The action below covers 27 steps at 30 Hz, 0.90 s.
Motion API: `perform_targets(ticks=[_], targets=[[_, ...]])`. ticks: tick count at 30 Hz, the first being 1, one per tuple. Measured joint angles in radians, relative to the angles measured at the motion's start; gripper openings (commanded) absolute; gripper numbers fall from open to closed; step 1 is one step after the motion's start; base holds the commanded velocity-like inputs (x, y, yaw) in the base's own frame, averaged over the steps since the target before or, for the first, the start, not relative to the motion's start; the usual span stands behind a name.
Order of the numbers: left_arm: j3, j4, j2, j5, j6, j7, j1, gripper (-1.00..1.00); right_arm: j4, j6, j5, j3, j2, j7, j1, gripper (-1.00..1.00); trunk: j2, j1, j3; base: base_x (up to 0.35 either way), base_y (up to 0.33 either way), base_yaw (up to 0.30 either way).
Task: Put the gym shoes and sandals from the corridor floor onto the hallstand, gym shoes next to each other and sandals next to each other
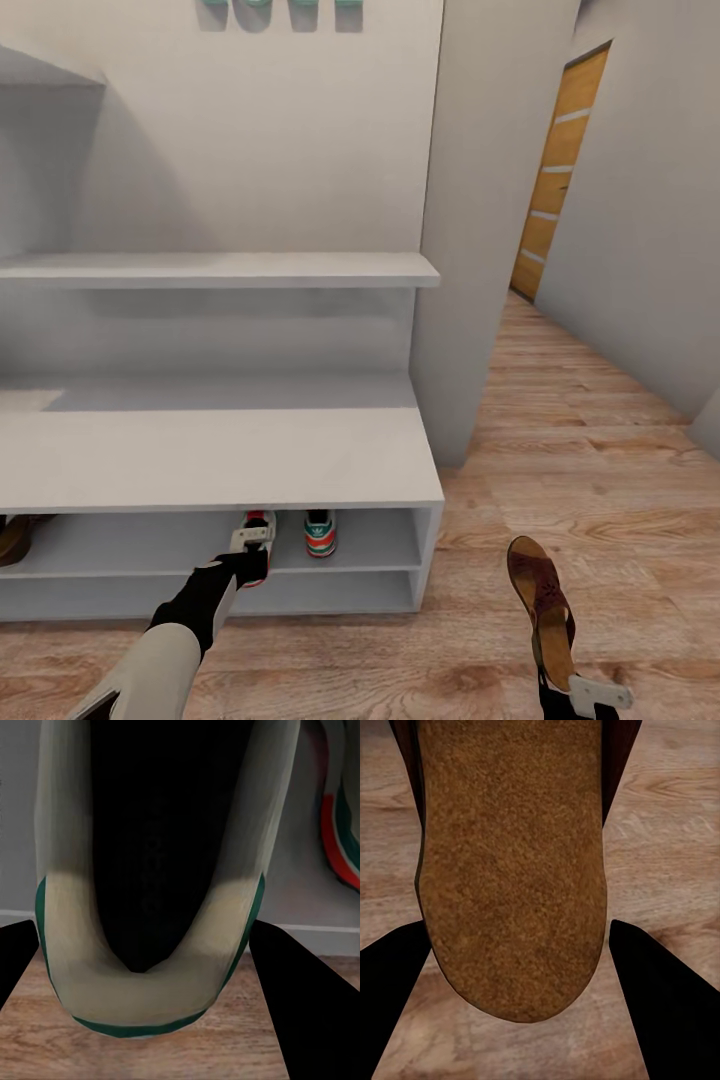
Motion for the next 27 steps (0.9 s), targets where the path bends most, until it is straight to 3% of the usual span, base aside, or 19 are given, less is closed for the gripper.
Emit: perform_targets(ticks=[14, 27], targets=[[0.0, 0.002, 0.0, -0.001, -0.05, 0.006, 0.001, -1.0, -0.001, 0.0, 0.0, -0.002, 0.0, -0.001, 0.0, -1.0, 0.0, 0.0, 0.0, 0.162, -0.07, 0.0], [0.0, 0.01, -0.001, -0.002, -0.051, 0.003, 0.0, -1.0, -0.001, 0.0, 0.0, -0.002, 0.0, 0.0, 0.0, -1.0, 0.0, 0.0, 0.0, 0.016, -0.009, 0.0]])
